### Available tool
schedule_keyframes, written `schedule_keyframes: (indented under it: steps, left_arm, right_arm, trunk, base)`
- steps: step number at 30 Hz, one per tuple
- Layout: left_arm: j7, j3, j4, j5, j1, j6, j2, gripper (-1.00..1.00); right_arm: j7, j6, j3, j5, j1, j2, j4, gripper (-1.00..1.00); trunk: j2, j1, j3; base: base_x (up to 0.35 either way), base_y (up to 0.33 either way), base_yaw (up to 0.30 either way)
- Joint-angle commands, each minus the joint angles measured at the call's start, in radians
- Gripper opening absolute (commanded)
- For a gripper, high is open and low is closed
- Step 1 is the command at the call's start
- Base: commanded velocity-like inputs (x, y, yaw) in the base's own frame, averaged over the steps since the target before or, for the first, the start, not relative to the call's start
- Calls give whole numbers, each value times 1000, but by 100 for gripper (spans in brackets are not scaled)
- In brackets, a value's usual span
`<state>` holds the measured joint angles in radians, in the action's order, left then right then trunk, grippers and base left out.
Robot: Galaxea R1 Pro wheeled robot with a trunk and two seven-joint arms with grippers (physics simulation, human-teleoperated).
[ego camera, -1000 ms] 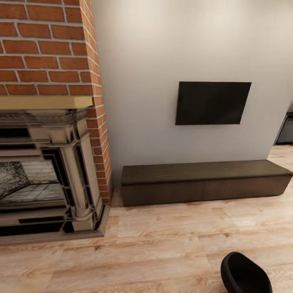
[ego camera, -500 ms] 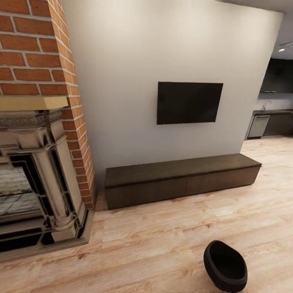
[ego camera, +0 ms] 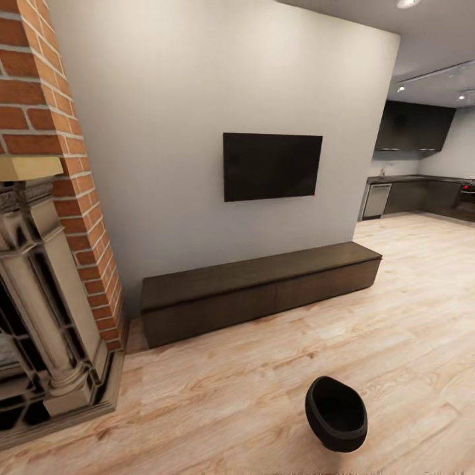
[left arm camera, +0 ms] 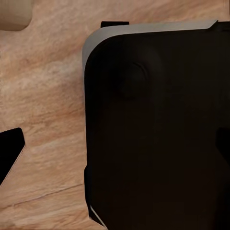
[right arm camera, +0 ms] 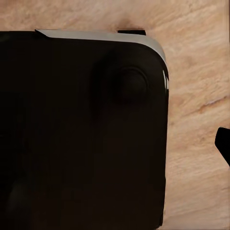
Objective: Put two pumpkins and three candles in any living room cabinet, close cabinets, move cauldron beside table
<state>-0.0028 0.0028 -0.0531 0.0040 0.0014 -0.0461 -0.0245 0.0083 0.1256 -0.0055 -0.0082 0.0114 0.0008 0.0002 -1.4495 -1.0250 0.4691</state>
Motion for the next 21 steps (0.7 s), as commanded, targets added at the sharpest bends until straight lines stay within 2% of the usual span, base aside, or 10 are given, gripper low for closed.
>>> schedule_keyframes:
  steps: [1, 21]
  left_arm:
    - [0, 0, -1, 0, 0, -3, 0, 100]
    - [0, -6, -2, -8, 0, -24, -9, 100]
  right_arm:
    - [1, 5, -1, -1, 1, 0, 1, 100]
    - [2, 6, -1, -5, 1, -1, 1, 100]
  trunk:
    - [0, 0, 1]
    - [0, 0, 7]
  base:
    - [0, 0, -285]
    - [0, 0, -284]
